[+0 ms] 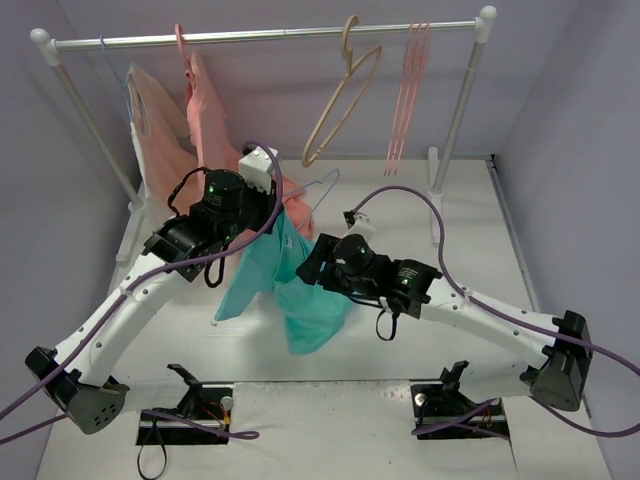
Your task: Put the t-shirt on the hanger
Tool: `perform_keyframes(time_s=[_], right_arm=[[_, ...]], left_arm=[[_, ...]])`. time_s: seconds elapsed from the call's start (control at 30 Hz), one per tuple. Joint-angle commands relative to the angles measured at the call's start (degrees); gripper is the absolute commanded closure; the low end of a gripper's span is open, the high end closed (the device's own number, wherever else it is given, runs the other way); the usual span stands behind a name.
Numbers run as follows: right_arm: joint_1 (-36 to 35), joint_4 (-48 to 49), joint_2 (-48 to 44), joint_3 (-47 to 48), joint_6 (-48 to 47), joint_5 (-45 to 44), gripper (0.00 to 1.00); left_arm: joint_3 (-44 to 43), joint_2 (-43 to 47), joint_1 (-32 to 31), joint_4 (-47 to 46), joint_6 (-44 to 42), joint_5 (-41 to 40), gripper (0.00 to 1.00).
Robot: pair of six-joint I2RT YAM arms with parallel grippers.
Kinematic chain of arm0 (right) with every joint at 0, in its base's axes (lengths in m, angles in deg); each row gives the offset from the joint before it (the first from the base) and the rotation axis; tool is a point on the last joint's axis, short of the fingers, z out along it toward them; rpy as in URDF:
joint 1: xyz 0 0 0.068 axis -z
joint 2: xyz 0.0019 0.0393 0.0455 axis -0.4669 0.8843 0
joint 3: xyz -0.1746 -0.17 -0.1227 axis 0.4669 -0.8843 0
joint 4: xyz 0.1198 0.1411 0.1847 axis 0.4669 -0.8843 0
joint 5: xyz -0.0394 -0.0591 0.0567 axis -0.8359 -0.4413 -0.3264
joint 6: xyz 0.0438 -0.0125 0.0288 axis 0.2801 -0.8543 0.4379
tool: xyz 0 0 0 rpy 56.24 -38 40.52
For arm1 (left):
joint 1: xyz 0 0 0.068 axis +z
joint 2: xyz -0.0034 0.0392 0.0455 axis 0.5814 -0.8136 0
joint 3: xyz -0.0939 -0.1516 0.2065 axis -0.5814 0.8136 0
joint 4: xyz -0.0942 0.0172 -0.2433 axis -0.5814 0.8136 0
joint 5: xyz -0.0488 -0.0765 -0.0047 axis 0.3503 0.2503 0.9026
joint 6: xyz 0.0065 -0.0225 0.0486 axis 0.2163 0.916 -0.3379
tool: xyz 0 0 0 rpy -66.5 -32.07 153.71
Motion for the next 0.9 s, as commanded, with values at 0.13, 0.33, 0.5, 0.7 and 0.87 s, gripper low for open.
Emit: perform_keyframes(time_s=[0.13,0.33,0.5,0.7,0.87], right_arm=[[-2.3,7.1,5.1,2.4,7.1,-4.3,0.47],[-2.6,9.0,7.9,1.9,9.0,-4.8,0.54],[-3.4,9.1,9.9,1.3,10.1,-5.2,0.61],[-4.4,7.2,9.4,-0.9,10.3,-6.0,0.9],[-3.7,2.9,5.1,-0.2,0.4,-9.4,1.0]], left_arm=[[-3.1,3.4,0.0,-1.7,1.1,-0.8,1.0],[-2.0,5.7,0.1,-0.5,1.0,-0.9,1.0],[-1.8,6.8,0.0,1.1,-0.2,-0.9,1.0],[-1.7,8.2,0.0,2.9,-1.6,0.1,1.0],[-0.9,10.1,0.1,5.0,-4.7,3.6,1.0]])
